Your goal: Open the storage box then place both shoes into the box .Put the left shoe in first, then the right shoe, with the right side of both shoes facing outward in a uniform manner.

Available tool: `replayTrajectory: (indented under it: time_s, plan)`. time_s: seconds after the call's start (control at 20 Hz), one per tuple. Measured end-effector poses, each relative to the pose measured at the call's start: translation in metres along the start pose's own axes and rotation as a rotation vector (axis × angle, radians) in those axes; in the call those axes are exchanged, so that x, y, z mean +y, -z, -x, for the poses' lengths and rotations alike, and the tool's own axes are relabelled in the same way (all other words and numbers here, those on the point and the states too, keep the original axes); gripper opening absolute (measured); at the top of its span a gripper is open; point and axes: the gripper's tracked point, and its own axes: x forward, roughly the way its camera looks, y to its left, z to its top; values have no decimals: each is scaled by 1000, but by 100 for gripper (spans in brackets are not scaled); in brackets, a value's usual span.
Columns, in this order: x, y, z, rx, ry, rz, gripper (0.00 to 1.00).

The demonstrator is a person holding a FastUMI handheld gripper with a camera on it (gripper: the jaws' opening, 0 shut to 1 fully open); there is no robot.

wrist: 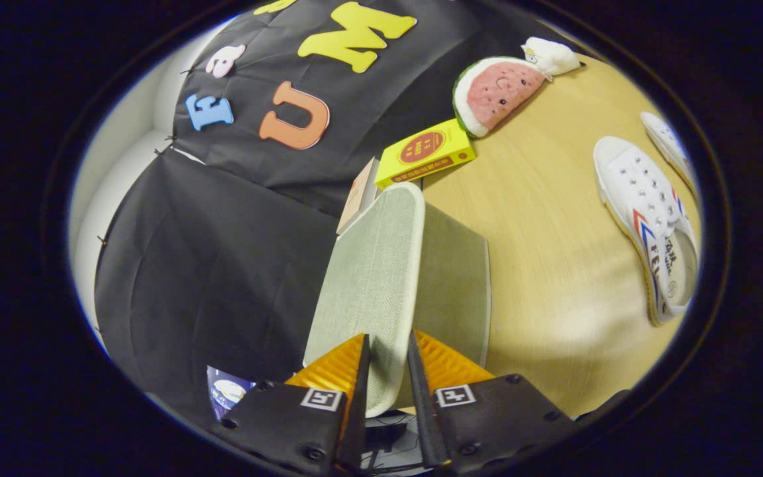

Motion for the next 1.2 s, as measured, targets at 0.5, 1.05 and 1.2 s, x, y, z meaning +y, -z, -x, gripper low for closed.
replayTrajectory:
  time_s: [0.5,1.05,1.2]
  plan:
    - [97,-29,26,-23,-48,156,5]
    - [261,-24,-50,4,-54,499,10]
    - [276,-18,-75,14,-33,575,20]
